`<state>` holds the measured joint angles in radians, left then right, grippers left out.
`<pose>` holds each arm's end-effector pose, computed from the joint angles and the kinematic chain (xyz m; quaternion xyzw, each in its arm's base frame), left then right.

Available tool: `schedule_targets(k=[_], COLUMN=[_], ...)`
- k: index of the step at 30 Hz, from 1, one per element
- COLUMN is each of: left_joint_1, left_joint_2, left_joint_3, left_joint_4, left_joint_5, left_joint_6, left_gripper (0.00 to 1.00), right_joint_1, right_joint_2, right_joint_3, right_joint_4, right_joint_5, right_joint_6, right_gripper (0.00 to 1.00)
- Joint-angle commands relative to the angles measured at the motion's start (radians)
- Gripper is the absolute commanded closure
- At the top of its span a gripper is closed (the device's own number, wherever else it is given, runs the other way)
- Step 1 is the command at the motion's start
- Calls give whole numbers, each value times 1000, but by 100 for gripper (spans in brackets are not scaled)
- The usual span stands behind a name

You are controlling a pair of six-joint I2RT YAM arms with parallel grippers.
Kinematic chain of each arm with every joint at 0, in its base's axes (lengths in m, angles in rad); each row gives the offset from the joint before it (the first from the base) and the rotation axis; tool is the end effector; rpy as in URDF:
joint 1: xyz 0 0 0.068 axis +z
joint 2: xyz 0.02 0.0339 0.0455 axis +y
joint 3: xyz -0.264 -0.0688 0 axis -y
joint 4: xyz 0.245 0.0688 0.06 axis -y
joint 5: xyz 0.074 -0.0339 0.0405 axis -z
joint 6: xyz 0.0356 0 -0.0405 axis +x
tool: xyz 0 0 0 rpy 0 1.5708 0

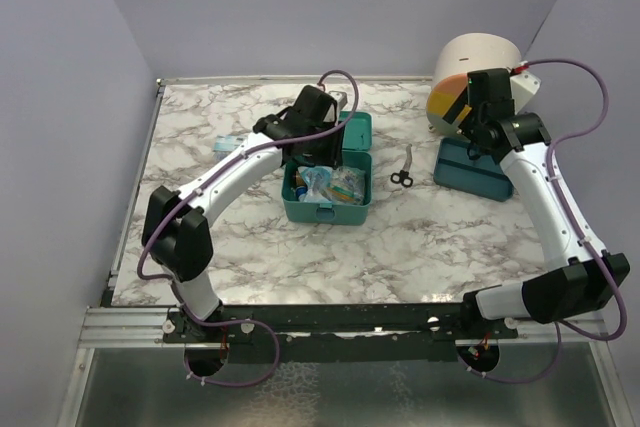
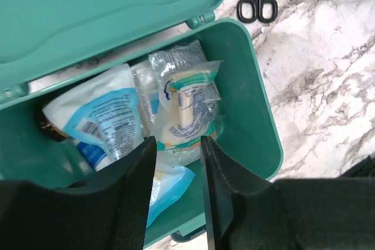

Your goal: Organize the medicine kit

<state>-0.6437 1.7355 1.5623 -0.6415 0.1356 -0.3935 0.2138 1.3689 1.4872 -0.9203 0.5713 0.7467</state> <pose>0.3090 -0.2379 0.3113 0.1405 0.9169 -0.2372 0.2886 0.2733 0.0397 0.3859 0.3361 0.8302 -0.0654 0.4398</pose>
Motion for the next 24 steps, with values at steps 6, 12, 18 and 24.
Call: schedule_targets(k=[6,12,18,24], left_joint_1=[13,80,145,184], left_joint_2=[-159,-210,-231,-236], left_joint_3=[-3,-36,-44,-52], left_joint_4=[47,54,61,70], left_joint_5=[-224,-236,-241,-219], left_joint_6=[157,155,138,135], left_gripper=[37,23,23,23], right_joint_1=[-52,-77,-77,-98], right_joint_2=[73,154,254,300], right_joint_3=[-13,-31,-52,-73], right_joint_4=[-22,43,77,139], right_joint_5=[-104,-196,-213,-218], right_joint_6=[-88,-206,-299,-367], right_gripper=[0,7,15,18])
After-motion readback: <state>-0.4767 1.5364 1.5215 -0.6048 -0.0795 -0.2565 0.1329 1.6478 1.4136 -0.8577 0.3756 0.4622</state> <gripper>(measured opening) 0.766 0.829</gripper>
